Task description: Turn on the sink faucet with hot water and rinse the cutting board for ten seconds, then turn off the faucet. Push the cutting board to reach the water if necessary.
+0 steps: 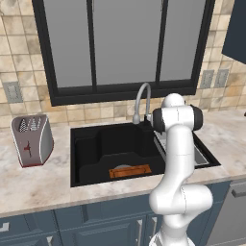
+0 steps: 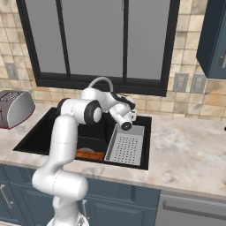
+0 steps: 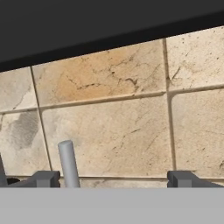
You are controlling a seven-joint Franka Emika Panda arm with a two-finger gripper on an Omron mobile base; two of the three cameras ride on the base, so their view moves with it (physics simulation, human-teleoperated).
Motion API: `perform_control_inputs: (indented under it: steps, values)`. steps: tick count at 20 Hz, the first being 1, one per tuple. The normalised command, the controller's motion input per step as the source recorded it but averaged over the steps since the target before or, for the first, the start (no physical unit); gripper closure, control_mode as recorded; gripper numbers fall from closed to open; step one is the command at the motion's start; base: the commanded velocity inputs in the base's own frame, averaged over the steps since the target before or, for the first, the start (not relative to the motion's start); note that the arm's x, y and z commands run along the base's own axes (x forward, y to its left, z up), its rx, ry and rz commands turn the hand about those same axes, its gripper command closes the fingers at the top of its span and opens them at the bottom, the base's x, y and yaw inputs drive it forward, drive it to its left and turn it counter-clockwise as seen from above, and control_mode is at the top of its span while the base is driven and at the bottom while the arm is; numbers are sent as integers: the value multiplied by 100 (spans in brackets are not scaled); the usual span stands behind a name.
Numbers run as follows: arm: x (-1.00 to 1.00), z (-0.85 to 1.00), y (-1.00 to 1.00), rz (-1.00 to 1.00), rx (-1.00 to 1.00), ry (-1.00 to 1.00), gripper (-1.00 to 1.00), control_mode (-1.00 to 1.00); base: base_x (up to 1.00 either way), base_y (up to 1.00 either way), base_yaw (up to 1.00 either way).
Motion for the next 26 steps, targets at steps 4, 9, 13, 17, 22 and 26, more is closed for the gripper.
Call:
perform_control_inputs:
  steps: [4, 9, 13, 17, 22, 26]
  values:
    - [1, 0, 0, 0, 0, 0, -100, -100, 0, 0, 0]
    - [7, 0, 0, 0, 0, 0, -100, -100, 0, 0, 0]
    - [12, 0, 0, 0, 0, 0, -100, -100, 0, 0, 0]
    - [11, 0, 0, 0, 0, 0, -100, -100, 0, 0, 0]
    - [10, 0, 0, 0, 0, 0, -100, -100, 0, 0, 0]
    - [12, 0, 0, 0, 0, 0, -100, -100, 0, 0, 0]
